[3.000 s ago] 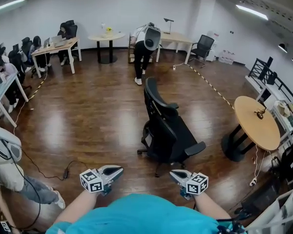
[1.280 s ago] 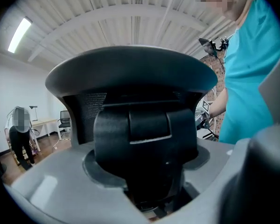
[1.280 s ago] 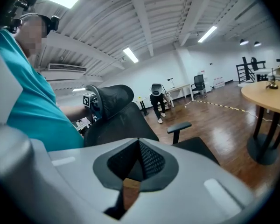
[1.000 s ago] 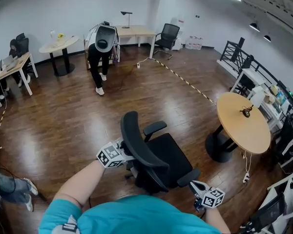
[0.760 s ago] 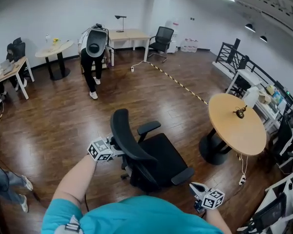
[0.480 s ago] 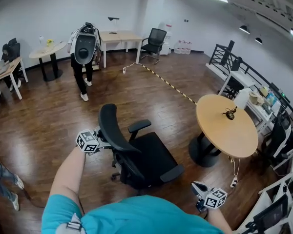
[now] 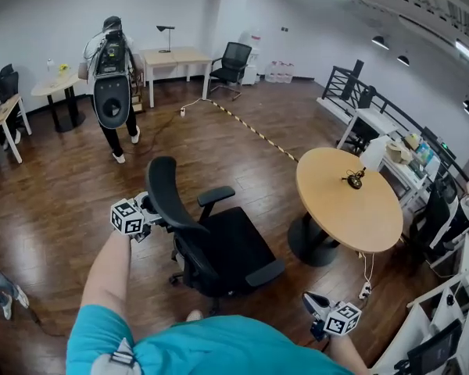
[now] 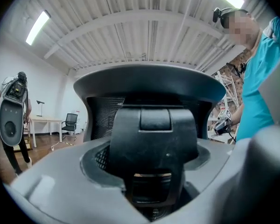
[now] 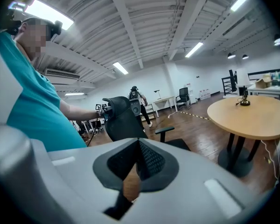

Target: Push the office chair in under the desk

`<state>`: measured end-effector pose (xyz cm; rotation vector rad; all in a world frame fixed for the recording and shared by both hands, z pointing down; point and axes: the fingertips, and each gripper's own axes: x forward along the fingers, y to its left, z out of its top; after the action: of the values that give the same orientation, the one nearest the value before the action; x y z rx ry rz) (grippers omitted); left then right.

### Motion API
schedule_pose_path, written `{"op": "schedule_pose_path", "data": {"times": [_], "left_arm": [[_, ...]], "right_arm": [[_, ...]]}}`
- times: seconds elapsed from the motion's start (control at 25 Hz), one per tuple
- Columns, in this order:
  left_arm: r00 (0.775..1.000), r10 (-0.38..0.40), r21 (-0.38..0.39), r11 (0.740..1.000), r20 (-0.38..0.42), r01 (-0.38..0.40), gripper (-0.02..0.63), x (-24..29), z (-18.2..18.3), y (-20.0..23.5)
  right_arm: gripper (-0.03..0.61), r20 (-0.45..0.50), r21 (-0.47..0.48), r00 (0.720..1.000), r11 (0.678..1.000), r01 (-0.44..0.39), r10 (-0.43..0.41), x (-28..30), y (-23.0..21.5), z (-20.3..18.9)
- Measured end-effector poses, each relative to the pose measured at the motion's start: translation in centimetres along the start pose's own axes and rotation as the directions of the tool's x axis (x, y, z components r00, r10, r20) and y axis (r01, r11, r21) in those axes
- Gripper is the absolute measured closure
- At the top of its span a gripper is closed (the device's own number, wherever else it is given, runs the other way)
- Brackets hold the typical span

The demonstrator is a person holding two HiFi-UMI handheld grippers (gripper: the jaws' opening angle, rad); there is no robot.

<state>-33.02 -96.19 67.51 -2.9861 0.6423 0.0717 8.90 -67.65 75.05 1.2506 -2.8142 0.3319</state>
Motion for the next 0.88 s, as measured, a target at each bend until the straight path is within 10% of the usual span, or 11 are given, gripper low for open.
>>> {"op": "schedule_pose_path", "data": {"times": [0.88], "left_arm": [[0.961,-0.202,0.096,0.970,-0.189,0.223,0.179,19.0,-4.9,5.3]], "right_arm": [[0.578,0.071,0.042,0.995,0.996,0.073,-0.076,11.8,-13.6,3.7]]}}
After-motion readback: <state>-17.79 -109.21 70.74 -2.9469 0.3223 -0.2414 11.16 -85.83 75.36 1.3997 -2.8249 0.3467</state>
